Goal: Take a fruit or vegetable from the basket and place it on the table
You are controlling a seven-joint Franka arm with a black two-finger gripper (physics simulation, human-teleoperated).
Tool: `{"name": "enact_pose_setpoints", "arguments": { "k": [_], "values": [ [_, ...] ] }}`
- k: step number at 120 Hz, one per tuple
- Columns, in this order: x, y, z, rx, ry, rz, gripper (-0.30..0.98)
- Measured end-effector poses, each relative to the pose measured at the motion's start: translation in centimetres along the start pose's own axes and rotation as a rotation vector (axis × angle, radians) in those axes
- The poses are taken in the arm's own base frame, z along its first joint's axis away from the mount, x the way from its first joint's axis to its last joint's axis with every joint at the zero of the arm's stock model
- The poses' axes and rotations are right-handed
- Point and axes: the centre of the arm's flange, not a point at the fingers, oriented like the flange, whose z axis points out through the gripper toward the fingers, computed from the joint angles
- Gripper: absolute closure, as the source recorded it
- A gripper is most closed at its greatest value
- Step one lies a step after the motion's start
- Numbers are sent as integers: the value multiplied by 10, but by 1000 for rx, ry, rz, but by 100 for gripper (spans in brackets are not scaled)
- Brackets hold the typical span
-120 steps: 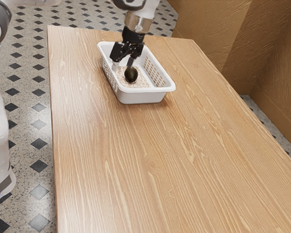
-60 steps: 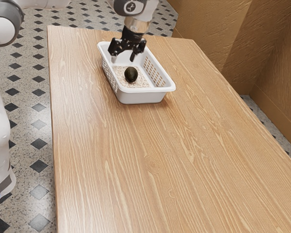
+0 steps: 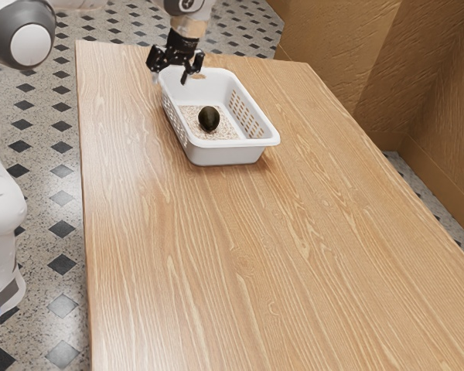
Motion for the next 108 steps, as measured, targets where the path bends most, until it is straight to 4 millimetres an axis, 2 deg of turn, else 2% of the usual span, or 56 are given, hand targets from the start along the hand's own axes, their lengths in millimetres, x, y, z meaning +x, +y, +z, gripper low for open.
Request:
{"name": "enact_pose_setpoints", "arguments": {
  "k": [7,19,35,45,65,90,108],
  "values": [
    [18,8,3,1,3,0,3],
    [47,39,8,-12,16,8,3],
    [60,85,10,-55,20,71,3],
    [63,97,17,-60,9,107,3],
    [51,116,15,-86,5,185,3],
    [43,130,28,-84,-13,255,3],
    [42,133,33,-81,-20,284,3]
  ]
}}
